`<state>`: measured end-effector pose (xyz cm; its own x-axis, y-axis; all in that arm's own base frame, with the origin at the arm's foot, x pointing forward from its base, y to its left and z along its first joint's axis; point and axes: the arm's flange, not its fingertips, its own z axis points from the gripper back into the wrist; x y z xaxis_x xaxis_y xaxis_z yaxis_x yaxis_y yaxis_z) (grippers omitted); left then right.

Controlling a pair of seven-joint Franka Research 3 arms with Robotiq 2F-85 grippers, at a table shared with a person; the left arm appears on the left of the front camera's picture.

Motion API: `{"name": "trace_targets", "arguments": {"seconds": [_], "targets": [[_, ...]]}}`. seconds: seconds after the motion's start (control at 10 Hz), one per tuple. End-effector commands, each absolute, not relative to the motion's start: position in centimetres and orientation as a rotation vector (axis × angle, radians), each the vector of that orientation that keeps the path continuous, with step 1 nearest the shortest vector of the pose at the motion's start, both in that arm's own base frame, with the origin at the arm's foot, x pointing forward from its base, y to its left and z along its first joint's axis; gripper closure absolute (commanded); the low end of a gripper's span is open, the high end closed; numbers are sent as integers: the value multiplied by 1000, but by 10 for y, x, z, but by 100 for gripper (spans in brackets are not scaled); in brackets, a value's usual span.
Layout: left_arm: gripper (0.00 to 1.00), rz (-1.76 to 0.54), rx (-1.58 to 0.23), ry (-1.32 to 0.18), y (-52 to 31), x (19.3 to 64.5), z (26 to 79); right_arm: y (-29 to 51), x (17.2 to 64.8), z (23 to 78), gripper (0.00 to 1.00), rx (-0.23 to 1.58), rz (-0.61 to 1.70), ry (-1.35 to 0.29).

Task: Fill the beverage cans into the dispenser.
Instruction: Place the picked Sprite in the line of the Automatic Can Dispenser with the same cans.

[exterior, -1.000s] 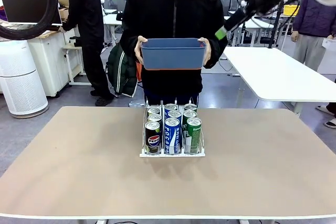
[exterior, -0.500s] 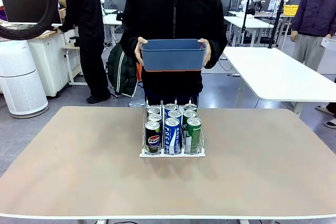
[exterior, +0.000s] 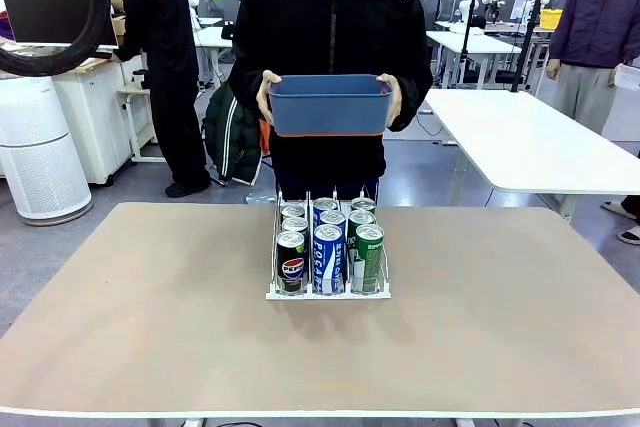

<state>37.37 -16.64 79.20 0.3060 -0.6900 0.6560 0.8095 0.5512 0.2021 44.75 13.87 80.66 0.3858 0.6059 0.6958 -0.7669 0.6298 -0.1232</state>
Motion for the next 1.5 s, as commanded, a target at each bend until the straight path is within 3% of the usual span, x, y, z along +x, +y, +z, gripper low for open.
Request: {"name": "trace_targets", "arguments": {"seconds": [0.0, 0.8, 1.4], "targets": [[0, -996, -192, -773, -166, 374, 792, 142, 449, 809, 0, 230, 857, -749], [0, -996, -192, -773, -166, 374, 792, 139, 445, 808, 0, 284, 864, -707], [0, -996, -192, -773, -166, 374, 792, 152, 415, 802, 0, 304, 916, -640]]}}
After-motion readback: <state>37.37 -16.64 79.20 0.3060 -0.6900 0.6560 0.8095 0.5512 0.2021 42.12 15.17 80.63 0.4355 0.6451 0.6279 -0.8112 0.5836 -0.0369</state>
